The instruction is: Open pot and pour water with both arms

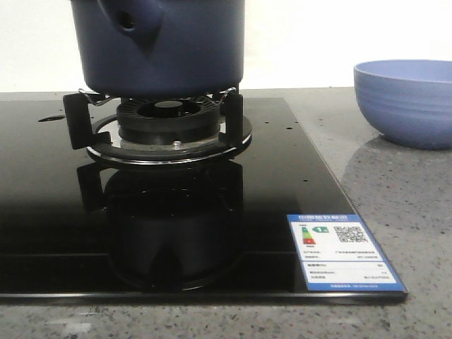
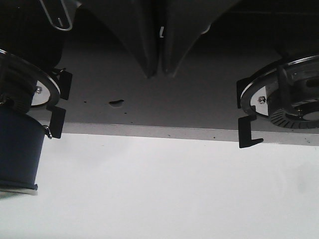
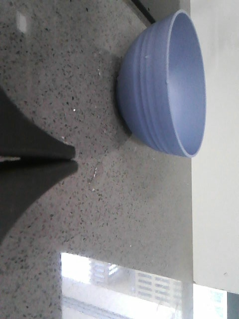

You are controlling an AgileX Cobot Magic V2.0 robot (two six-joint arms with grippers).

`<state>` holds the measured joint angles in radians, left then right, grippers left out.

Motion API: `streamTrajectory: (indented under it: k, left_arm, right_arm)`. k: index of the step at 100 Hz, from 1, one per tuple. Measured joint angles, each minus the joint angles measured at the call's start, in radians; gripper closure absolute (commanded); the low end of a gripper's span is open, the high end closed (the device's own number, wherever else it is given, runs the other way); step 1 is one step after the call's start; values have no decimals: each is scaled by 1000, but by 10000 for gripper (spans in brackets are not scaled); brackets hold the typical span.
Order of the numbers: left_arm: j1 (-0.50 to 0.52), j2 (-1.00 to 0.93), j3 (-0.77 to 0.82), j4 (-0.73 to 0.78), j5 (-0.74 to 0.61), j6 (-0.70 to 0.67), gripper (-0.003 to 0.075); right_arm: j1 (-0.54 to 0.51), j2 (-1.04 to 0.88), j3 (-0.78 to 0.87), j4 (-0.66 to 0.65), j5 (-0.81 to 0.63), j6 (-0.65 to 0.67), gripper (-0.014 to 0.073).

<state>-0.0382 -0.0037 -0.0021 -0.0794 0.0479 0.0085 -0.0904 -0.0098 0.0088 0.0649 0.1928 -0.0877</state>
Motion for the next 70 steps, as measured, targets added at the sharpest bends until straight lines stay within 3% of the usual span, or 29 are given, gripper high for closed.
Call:
streamTrajectory:
  k: [32, 46, 70]
  left_arm:
    - [0, 0, 0, 0, -8, 0, 741]
    - [0, 0, 0, -68, -12, 0, 741]
    - [0, 0, 0, -348, -12, 0, 741]
  right_arm:
    - [0, 0, 0, 32, -39, 0, 655]
    - [0, 0, 0, 164, -62, 0, 655]
    - [0, 0, 0, 424, -54, 1, 655]
